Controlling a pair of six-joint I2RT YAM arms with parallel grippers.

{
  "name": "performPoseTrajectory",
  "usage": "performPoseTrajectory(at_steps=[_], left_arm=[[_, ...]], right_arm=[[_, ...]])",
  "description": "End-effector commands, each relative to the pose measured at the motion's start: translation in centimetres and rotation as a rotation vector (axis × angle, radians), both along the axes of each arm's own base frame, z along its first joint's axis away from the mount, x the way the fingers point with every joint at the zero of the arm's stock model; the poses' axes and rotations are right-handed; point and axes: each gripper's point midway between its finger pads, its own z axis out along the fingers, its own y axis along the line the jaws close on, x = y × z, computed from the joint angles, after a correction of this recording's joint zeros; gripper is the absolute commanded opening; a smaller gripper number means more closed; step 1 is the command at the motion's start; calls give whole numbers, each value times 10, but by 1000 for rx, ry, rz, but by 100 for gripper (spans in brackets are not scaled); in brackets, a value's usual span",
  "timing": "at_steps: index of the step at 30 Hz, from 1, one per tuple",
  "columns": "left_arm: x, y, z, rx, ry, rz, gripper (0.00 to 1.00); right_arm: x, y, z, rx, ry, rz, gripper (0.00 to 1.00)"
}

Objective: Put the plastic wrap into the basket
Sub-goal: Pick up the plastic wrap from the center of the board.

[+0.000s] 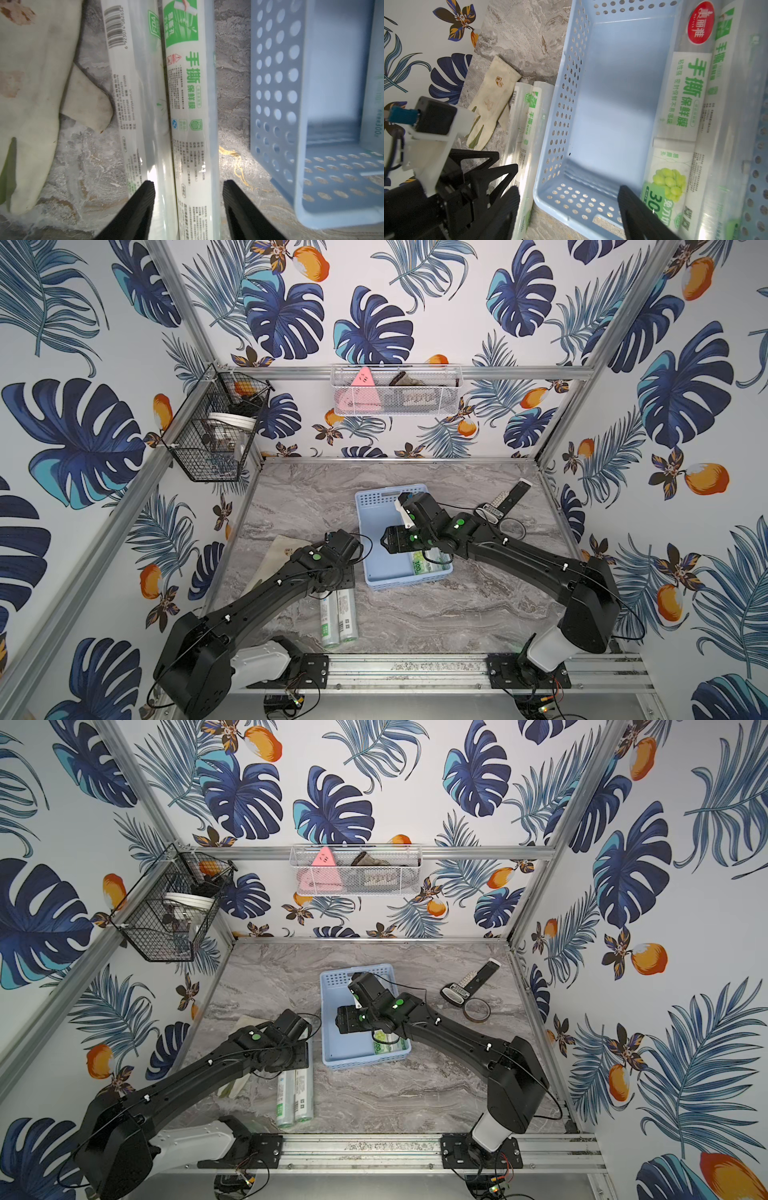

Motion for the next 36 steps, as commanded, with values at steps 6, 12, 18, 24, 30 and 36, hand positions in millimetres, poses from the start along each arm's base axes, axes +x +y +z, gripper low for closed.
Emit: performPoseTrajectory(at_steps=[6,12,18,24,30,36], left_arm=[[12,-6,-23,9,11,8,59],[15,-10,-32,-7,9,-1,60],[14,-9,-42,4,20,-3,59],[16,-13,-57,-4,26,-10,58],[17,-13,-67,3,37,-12,58],[16,-7,-63,31,25,-7,60]], right_arm=[[5,2,4,8,-18,-16,79],[5,3,2,3,-15,-15,79],[6,4,1,2,-11,-14,79],[6,4,-1,-3,-8,-15,79],[6,3,-3,-12,-6,-15,79],[7,4,-4,-16,-5,-12,80]])
